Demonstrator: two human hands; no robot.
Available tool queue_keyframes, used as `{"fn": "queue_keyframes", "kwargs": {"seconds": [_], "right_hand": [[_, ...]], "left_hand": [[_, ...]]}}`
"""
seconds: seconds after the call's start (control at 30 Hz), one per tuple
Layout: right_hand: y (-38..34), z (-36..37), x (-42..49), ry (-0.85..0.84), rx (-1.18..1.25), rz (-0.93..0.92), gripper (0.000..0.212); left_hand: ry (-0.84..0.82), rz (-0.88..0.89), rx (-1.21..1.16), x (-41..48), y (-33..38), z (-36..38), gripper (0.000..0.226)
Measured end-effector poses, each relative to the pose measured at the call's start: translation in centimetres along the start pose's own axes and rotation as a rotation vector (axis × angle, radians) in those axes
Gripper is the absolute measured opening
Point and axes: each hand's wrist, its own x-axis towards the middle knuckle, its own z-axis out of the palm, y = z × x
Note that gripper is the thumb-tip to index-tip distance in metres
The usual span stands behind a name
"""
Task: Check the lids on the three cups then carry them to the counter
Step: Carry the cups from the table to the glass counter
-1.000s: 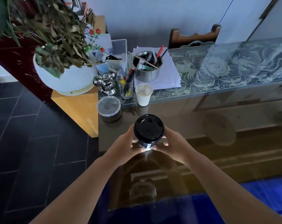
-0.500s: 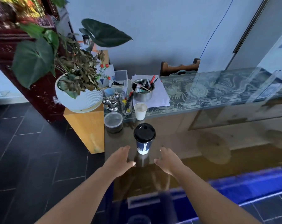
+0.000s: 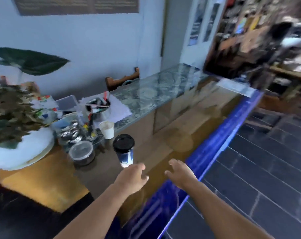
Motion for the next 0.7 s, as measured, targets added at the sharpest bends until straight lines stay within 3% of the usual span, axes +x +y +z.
{"fn": "queue_keyframes", "kwargs": {"seconds": [0.33, 0.7], "right_hand": [[6.6, 6.1, -24.4, 0.418, 0.369, 0.573, 0.04], [7.7, 19.3, -57.2, 0.844, 0.589, 1.169, 0.042]], "left_hand": [[-0.317, 0.637, 0.206, -7.7, 9.7, 5.0, 0.045], [-0.611, 1.266, 0.437, -30.8, 21.1, 17.0, 0.051]]}}
